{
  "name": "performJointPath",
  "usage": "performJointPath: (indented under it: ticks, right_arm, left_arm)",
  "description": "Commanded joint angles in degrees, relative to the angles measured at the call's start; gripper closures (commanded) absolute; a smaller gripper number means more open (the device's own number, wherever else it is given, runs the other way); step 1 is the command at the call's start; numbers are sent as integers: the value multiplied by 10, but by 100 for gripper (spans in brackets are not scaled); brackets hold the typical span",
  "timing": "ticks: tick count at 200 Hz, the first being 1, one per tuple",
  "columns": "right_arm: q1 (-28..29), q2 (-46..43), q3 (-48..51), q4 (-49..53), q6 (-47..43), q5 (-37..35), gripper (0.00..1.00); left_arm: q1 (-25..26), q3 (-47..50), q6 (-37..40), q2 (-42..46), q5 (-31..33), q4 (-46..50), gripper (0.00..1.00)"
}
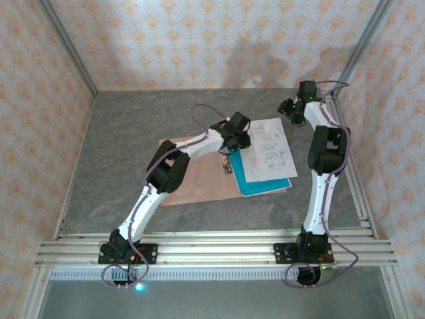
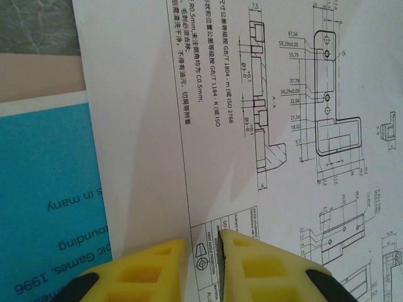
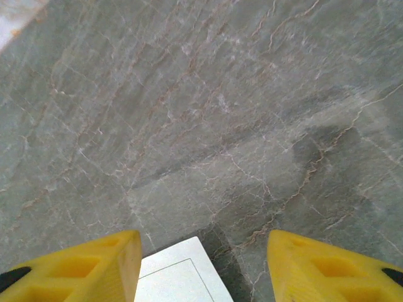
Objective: Put the files into the folder
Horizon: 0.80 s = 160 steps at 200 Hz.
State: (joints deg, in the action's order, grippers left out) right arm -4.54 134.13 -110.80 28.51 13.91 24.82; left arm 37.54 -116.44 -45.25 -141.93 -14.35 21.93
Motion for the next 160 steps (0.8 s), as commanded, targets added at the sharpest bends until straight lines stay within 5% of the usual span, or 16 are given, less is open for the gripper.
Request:
performJointPath:
  ticks: [1,91,160]
  right_arm:
    - [6,20,-24,37,-26,25,45]
    - [15,37,-49,101,-66,82,44]
    - [14,-32,4,124,-82,27,45]
  left_arm:
    - [3,-5,23,-23,16,50,80]
    - [0,-31,41,-46,17,74,81]
    - [-3,-47,48,-55,20,90,81]
